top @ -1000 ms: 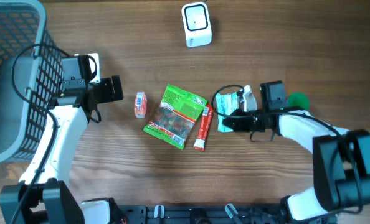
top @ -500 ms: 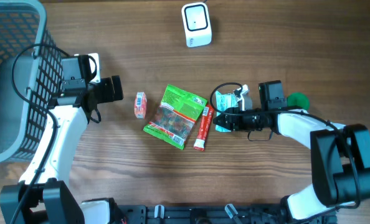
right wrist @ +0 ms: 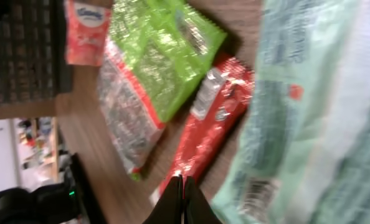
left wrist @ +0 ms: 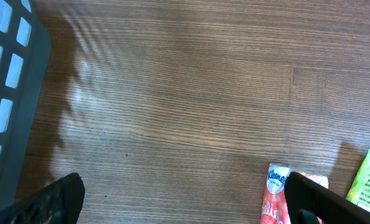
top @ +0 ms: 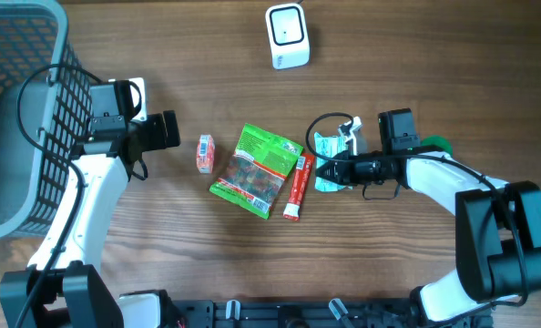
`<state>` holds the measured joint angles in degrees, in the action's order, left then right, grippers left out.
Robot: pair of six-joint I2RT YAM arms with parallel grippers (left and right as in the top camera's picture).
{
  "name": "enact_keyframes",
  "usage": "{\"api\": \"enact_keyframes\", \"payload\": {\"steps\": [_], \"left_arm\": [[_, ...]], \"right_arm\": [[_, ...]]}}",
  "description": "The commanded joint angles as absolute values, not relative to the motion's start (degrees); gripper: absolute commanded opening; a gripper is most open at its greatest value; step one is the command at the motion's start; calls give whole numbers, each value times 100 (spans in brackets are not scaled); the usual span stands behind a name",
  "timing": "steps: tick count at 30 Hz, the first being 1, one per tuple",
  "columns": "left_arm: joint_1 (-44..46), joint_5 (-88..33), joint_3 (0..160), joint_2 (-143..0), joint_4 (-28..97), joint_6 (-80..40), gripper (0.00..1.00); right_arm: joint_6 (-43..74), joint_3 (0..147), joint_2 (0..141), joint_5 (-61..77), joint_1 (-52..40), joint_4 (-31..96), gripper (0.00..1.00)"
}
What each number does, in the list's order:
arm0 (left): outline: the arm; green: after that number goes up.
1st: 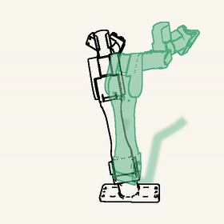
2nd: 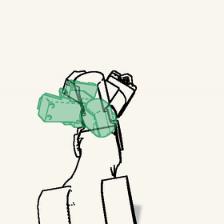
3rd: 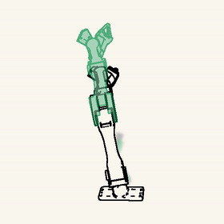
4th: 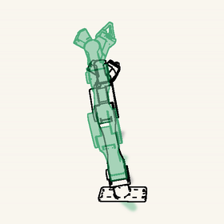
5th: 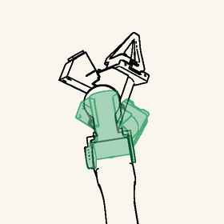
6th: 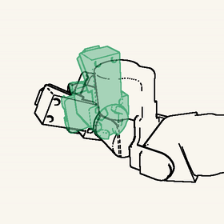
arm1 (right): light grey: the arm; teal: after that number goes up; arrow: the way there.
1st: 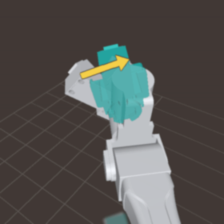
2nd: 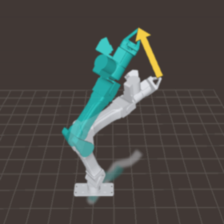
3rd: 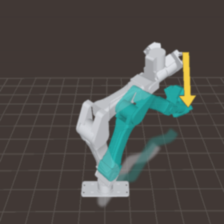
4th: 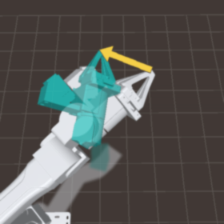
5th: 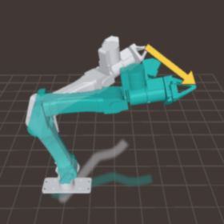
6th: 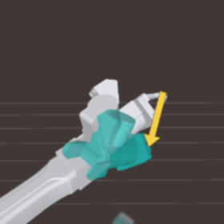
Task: Scan the item barcode
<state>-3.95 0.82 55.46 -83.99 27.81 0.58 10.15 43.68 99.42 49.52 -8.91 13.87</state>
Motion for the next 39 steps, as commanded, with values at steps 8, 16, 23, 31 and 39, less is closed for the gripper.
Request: {"api": "enact_keyframes", "payload": {"steps": [8,16,23,31,39], "left_arm": [[-425,115,5631,-8315,2766,86,100],[-425,115,5631,-8315,2766,86,100],[-425,115,5631,-8315,2766,86,100],[-425,115,5631,-8315,2764,86,100],[-425,115,5631,-8315,2766,86,100]], "right_arm": [[906,4154,10409,4351,-1085,882,4],[958,4156,10866,3736,-1140,1017,26],[626,4974,10232,5833,-1052,1573,51],[593,5063,9810,4274,-816,2357,19],[937,4189,9815,3535,-1033,1619,9]]}}
